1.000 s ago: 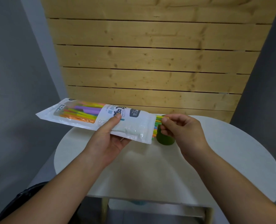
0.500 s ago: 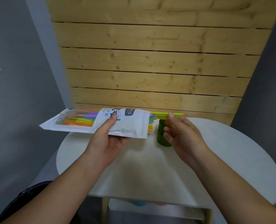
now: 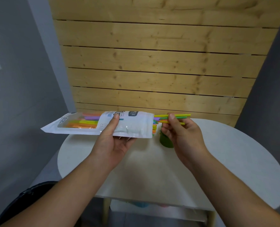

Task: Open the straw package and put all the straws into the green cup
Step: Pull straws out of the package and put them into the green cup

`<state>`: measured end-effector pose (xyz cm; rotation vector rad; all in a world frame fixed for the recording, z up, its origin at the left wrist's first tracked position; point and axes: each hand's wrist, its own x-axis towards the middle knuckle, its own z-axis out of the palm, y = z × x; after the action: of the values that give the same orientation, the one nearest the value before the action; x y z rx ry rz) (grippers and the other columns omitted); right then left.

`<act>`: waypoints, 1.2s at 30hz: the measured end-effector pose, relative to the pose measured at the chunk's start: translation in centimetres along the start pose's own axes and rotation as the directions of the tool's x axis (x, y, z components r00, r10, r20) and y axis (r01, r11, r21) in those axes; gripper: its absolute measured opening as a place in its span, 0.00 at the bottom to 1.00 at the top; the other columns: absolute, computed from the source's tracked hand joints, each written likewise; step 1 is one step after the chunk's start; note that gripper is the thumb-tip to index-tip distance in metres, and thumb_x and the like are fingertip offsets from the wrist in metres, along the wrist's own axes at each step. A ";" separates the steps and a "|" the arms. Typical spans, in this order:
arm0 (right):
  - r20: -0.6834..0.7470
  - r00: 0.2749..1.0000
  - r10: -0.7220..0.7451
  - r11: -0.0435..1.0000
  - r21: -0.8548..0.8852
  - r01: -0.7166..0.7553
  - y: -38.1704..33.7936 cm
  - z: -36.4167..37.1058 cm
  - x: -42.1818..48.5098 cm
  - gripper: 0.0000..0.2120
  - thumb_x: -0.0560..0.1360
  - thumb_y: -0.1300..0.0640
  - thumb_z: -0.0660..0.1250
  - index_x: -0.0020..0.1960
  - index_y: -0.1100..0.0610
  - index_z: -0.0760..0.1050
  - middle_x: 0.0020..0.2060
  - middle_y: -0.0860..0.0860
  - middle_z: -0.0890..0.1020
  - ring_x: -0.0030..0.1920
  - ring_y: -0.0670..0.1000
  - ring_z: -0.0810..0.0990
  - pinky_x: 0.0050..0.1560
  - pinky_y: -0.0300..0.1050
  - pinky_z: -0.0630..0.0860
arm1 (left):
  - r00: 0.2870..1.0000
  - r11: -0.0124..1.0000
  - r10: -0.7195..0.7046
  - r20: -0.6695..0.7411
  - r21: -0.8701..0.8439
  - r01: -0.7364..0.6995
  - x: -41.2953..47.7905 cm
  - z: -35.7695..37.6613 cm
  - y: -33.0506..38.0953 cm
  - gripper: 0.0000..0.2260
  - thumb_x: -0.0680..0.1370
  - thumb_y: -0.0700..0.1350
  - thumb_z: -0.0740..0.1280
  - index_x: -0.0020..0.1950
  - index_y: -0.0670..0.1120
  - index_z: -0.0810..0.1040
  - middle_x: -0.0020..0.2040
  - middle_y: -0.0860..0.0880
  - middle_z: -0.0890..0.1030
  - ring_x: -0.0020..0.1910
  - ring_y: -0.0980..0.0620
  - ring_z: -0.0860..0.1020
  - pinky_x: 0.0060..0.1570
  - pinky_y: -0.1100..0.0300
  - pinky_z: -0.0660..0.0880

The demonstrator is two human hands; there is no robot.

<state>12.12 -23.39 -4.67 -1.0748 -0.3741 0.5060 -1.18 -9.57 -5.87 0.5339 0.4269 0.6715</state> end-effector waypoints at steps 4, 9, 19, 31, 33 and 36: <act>0.108 0.993 -0.056 0.996 -0.056 0.063 0.6 0.6 -0.8 0.03 0.78 0.62 0.68 0.49 0.60 0.81 0.37 0.52 0.86 0.39 0.49 0.85 0.41 0.38 0.81 | 1.000 1.000 0.003 -0.031 0.028 -0.002 0.1 0.3 -0.4 0.21 0.73 0.50 0.78 0.64 0.46 0.79 0.54 0.44 0.89 0.51 0.44 0.88 0.44 0.48 0.85; 0.154 0.984 -0.084 0.989 -0.109 0.101 0.4 0.6 -1.0 0.04 0.77 0.63 0.69 0.48 0.58 0.83 0.36 0.52 0.86 0.38 0.48 0.85 0.41 0.37 0.81 | 0.994 1.000 0.020 -0.104 0.014 -0.019 0.5 0.5 -0.3 0.16 0.75 0.44 0.77 0.60 0.48 0.80 0.50 0.45 0.89 0.46 0.47 0.89 0.38 0.51 0.85; 0.051 0.998 -0.031 1.000 0.004 0.031 -0.6 -0.5 0.0 0.04 0.77 0.60 0.69 0.49 0.59 0.82 0.34 0.51 0.84 0.37 0.47 0.83 0.43 0.39 0.81 | 0.991 0.999 0.041 -0.130 -0.006 -0.043 0.7 0.0 0.7 0.08 0.76 0.40 0.75 0.54 0.48 0.82 0.45 0.48 0.90 0.42 0.50 0.89 0.34 0.55 0.84; 0.048 0.995 0.085 0.944 0.316 -0.096 -0.6 0.0 -0.1 0.07 0.70 0.57 0.74 0.44 0.56 0.77 0.33 0.50 0.78 0.33 0.46 0.77 0.36 0.37 0.78 | 0.990 0.995 0.083 -0.113 -0.046 -0.089 0.8 0.0 0.7 0.07 0.77 0.39 0.73 0.54 0.47 0.82 0.45 0.48 0.90 0.42 0.49 0.89 0.33 0.54 0.84; 0.068 0.992 0.104 0.949 0.293 -0.119 0.1 0.5 -0.3 0.09 0.68 0.54 0.74 0.45 0.56 0.77 0.33 0.49 0.77 0.34 0.45 0.76 0.36 0.37 0.78 | 0.991 0.995 0.085 -0.106 -0.048 -0.090 0.8 0.1 0.5 0.07 0.77 0.39 0.73 0.54 0.47 0.82 0.46 0.48 0.90 0.43 0.49 0.89 0.34 0.53 0.84; 0.047 0.992 0.116 0.971 0.203 -0.123 0.9 1.0 -0.2 0.09 0.73 0.53 0.73 0.48 0.56 0.77 0.33 0.49 0.77 0.34 0.45 0.76 0.38 0.38 0.78 | 0.993 0.996 0.081 -0.091 -0.033 -0.084 0.7 0.1 0.0 0.09 0.77 0.39 0.74 0.55 0.47 0.82 0.47 0.47 0.90 0.44 0.49 0.89 0.36 0.53 0.85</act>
<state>11.22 -22.47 -5.02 -0.8924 -0.2812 0.6574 -0.66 -9.15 -5.90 0.4899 0.4774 0.7835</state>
